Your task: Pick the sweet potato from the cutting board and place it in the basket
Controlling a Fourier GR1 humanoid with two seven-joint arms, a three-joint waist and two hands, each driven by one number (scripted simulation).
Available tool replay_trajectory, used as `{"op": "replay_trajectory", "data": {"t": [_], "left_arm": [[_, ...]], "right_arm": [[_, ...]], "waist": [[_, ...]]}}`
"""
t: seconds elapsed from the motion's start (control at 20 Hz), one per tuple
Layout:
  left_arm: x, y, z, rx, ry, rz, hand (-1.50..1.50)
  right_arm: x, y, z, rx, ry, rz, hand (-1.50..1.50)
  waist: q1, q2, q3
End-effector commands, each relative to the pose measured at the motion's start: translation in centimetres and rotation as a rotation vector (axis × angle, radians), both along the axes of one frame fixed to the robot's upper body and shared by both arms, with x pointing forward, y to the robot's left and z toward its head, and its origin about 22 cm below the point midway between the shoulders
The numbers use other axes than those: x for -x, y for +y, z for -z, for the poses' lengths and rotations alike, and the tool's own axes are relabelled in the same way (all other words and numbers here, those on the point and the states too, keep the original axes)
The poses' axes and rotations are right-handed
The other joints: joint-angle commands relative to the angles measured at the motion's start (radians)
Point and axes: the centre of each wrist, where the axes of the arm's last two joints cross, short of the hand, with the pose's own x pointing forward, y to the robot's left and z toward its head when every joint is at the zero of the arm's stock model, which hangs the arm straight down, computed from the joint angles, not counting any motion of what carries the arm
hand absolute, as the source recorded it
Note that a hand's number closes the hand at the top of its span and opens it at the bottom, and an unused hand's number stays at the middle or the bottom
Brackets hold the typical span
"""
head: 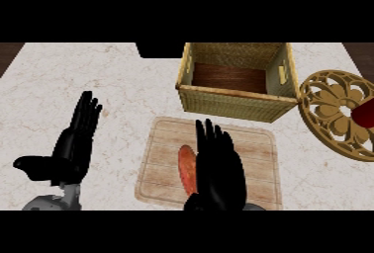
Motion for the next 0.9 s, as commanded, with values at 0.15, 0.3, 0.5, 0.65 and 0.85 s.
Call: {"op": "replay_trajectory", "data": {"t": [0.15,0.3,0.5,0.65,0.85], "left_arm": [[0.0,0.0,-1.0,0.005,-0.008,-0.004,0.0],[-0.2,0.2,-0.2,0.013,-0.003,-0.003,0.0],[0.1,0.1,0.7,-0.004,-0.014,0.02,0.0],[1.3,0.1,0.3,-0.003,-0.019,0.001,0.0],[-0.1,-0.2,0.4,0.002,0.002,0.001,0.0]], "right_arm": [[0.7,0.5,0.3,0.074,0.131,0.18,-1.5],[-0.1,1.0,1.0,0.076,0.159,0.18,-1.5],[-0.6,1.9,2.4,0.076,0.163,0.196,-1.5],[-1.0,1.0,1.7,0.057,0.173,0.181,-1.5],[0.6,1.8,3.7,0.057,0.184,0.178,-1.5]], "waist": [[-0.005,-0.002,0.001],[0.003,0.002,0.0],[0.011,0.005,0.0],[0.005,0.002,0.001],[0.0,0.003,0.001]]}}
